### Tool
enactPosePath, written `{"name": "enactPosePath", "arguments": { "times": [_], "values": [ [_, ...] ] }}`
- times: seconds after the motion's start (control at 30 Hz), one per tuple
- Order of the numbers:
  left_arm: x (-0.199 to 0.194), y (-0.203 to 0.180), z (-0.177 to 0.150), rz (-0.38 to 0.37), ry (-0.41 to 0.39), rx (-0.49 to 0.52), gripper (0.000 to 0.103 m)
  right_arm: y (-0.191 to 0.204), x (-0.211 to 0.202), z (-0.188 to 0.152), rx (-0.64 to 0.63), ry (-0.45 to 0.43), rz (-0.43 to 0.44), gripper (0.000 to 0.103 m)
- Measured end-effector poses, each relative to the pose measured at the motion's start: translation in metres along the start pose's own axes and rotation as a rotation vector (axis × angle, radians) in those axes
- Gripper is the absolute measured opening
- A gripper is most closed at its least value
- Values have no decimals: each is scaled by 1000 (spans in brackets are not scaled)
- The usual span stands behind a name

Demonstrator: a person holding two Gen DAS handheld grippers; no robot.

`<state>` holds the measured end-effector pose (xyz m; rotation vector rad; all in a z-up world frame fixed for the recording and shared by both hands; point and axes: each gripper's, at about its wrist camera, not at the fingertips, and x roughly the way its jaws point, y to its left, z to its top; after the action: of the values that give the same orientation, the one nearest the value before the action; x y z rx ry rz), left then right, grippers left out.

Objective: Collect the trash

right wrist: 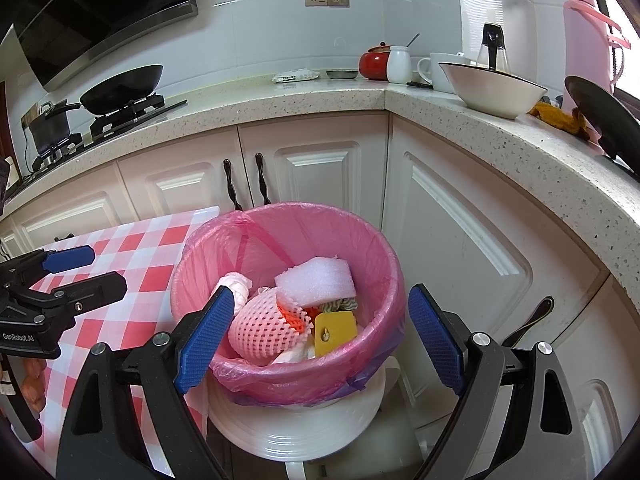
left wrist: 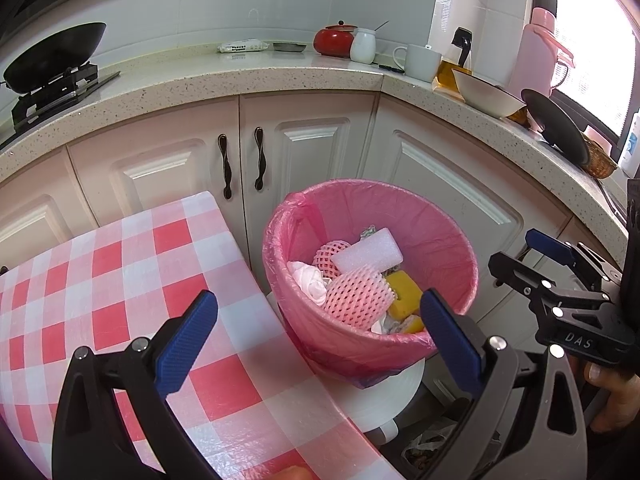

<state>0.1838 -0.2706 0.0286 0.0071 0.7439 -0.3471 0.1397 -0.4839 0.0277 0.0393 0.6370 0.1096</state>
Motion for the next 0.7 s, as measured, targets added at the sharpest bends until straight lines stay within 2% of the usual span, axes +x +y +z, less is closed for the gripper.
{"name": "enactPosePath", "arguments": {
  "times": [0.3,0.47,0.7],
  "values": [
    [3,-1,-1,-27,7,-7,98,-1,1,0,1,3,-3,84],
    [2,-3,-1,9,-5,12,98,-2,1,0,4,3,-5,84],
    [3,-5,-1,-29,7,18,98,-2,0,0,6,1,-5,84]
  ]
}}
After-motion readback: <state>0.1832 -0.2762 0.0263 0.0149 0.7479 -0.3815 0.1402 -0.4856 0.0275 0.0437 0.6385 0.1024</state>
